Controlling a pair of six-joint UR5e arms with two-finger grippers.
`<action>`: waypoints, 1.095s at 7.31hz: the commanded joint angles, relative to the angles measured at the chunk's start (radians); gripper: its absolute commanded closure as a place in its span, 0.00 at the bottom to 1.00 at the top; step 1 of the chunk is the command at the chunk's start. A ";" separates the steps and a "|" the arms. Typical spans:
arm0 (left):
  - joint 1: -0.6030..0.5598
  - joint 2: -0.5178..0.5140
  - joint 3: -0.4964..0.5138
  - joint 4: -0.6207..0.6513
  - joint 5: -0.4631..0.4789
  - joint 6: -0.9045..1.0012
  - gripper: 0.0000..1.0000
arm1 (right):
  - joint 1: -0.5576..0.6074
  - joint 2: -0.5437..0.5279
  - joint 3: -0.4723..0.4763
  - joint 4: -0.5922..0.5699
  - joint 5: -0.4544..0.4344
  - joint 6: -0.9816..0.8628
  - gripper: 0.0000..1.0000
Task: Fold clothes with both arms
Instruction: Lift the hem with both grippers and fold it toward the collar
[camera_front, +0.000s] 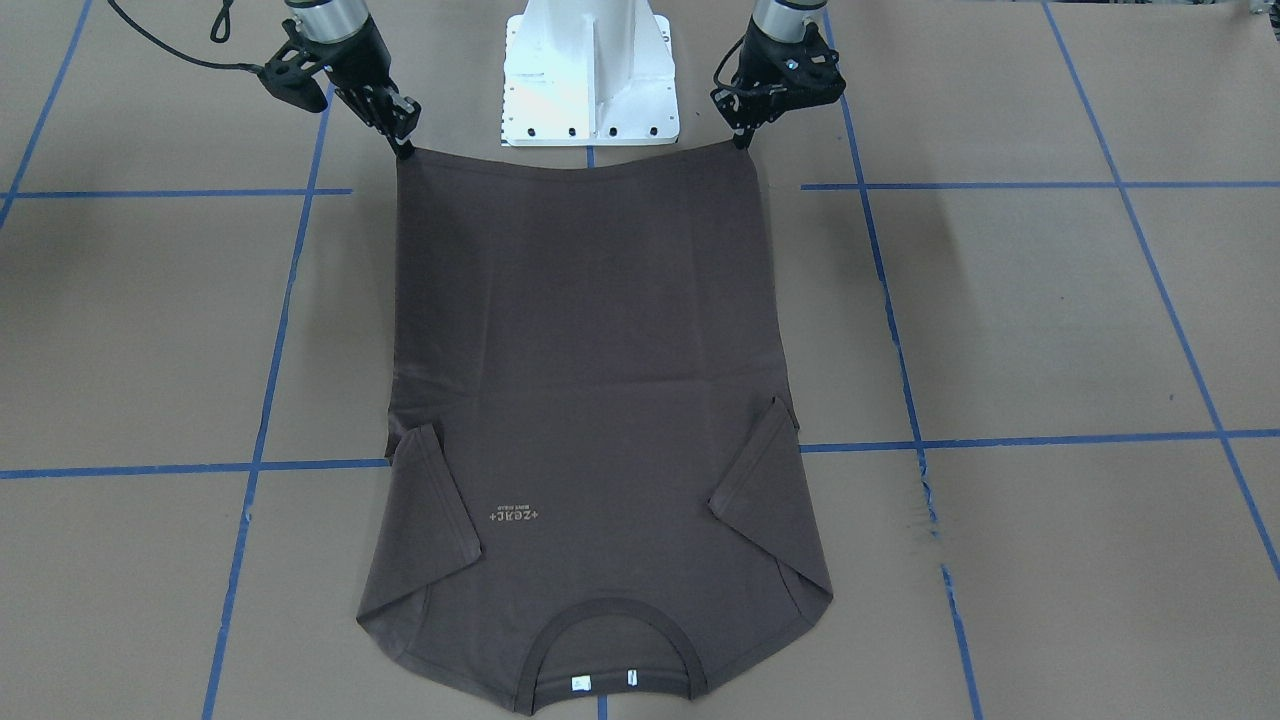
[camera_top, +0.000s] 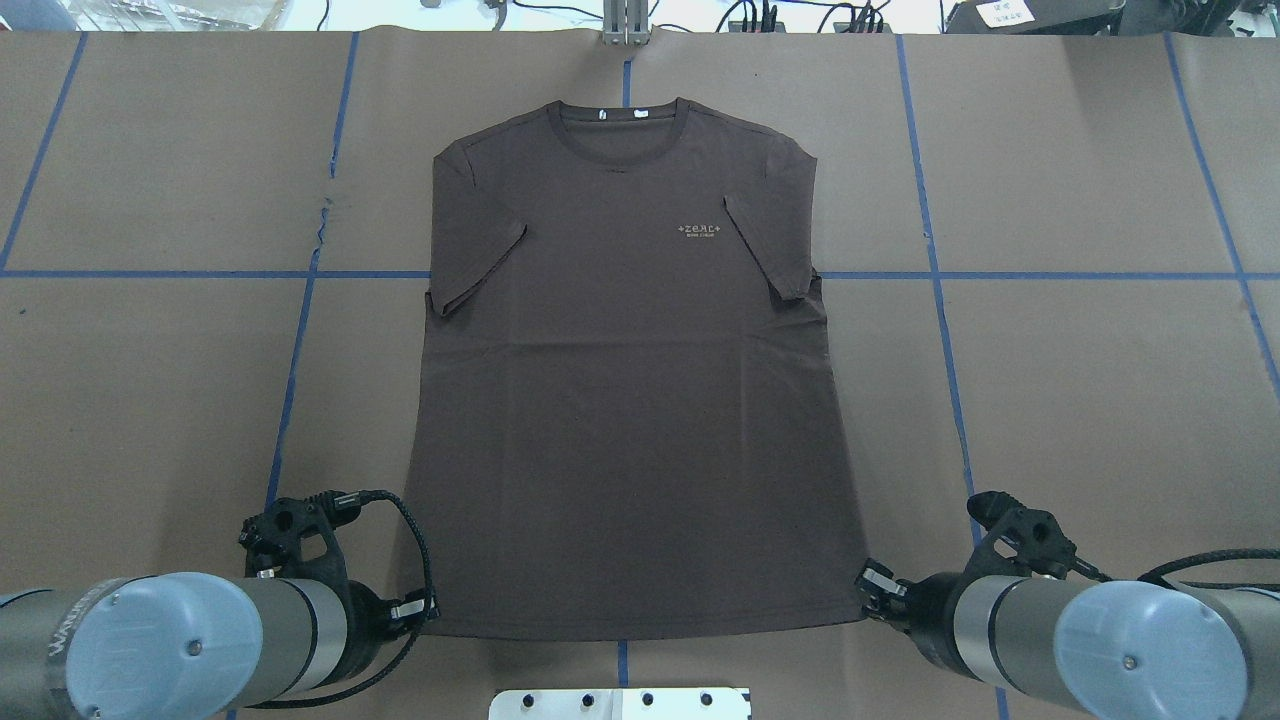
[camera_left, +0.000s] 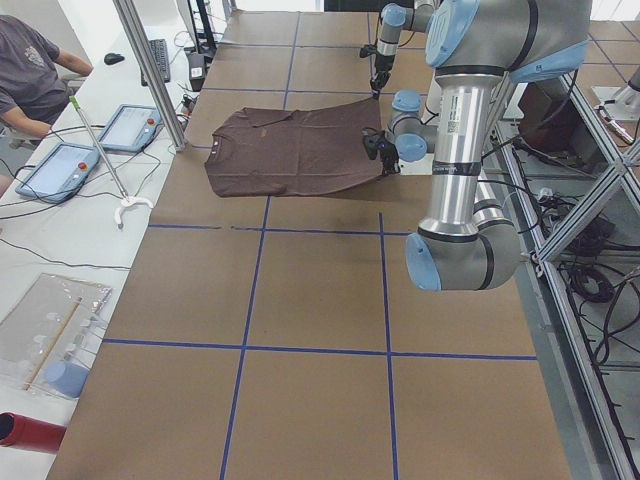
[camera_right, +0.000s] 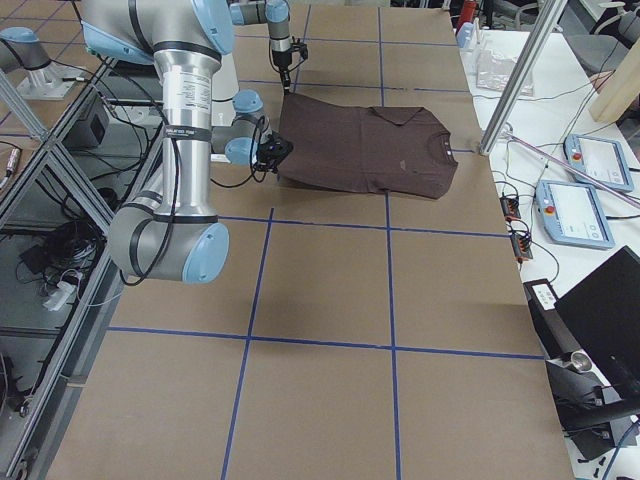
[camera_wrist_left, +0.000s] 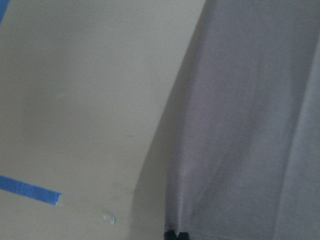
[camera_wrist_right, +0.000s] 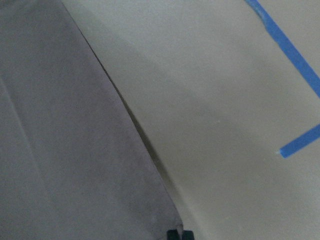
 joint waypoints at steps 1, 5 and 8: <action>0.006 -0.003 -0.070 0.028 -0.071 -0.106 1.00 | -0.022 -0.043 0.095 -0.001 0.013 0.008 1.00; -0.309 -0.257 0.213 0.096 -0.076 0.136 1.00 | 0.349 0.160 -0.115 -0.019 0.111 -0.180 1.00; -0.544 -0.339 0.449 -0.122 -0.076 0.321 1.00 | 0.545 0.508 -0.419 -0.201 0.134 -0.381 1.00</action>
